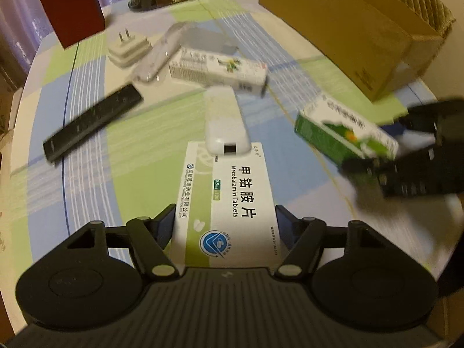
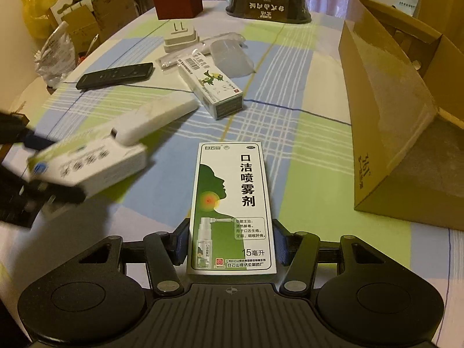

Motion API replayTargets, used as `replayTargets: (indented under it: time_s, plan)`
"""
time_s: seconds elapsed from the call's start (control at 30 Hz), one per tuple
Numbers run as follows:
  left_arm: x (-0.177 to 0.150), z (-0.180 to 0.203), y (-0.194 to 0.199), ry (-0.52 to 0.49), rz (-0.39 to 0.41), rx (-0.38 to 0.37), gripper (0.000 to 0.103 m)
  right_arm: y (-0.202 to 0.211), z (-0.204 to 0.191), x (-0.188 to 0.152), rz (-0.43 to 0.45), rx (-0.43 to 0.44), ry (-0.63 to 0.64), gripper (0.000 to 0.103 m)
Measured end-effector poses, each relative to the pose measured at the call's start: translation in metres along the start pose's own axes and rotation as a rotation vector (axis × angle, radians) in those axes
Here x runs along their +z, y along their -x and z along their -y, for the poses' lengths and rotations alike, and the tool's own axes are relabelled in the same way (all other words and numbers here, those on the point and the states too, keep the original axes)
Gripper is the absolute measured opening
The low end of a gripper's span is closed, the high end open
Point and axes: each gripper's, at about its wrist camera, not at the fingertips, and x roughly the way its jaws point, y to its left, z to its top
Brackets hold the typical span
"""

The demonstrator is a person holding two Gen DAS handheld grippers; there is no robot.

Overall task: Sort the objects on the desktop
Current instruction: 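Grasp the white Mecobalamin box with the left tool while the right tool lifts the green box, then carry the white box and the green box toward the cardboard box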

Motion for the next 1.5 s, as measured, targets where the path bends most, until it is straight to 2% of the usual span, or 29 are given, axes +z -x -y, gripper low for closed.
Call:
replayTargets:
  time_s: [0.2,0.4,0.43,0.67,0.77,0.97,1.13,1.5]
  plan:
    - [-0.025,0.01,0.008,0.013,-0.012,-0.003,0.067,0.006,0.0,-0.008,-0.012,-0.007,0.001,0.055]
    - [-0.039,0.036,0.001,-0.052,-0.052,0.002,0.07,0.008,0.002,-0.022,-0.037,-0.021,0.005,0.055]
    - [-0.04,0.038,-0.002,-0.055,-0.056,0.005,0.073,0.007,0.002,-0.024,-0.038,-0.02,0.003,0.055]
    - [-0.028,0.039,-0.016,-0.038,-0.027,0.015,0.075,0.0,0.002,-0.018,-0.035,-0.021,0.006,0.056]
    - [-0.023,0.035,-0.022,-0.018,-0.033,0.013,0.067,-0.004,0.002,-0.013,-0.035,-0.022,0.01,0.056]
    - [-0.03,0.033,-0.016,0.006,-0.047,0.008,0.067,-0.003,0.004,-0.012,-0.046,-0.028,0.007,0.055]
    - [-0.04,0.041,0.0,-0.001,-0.058,-0.007,0.066,0.016,0.007,-0.022,-0.034,-0.026,-0.028,0.055]
    - [-0.033,0.067,0.037,-0.036,0.017,-0.036,0.066,0.067,0.023,-0.033,0.021,-0.056,-0.095,0.055]
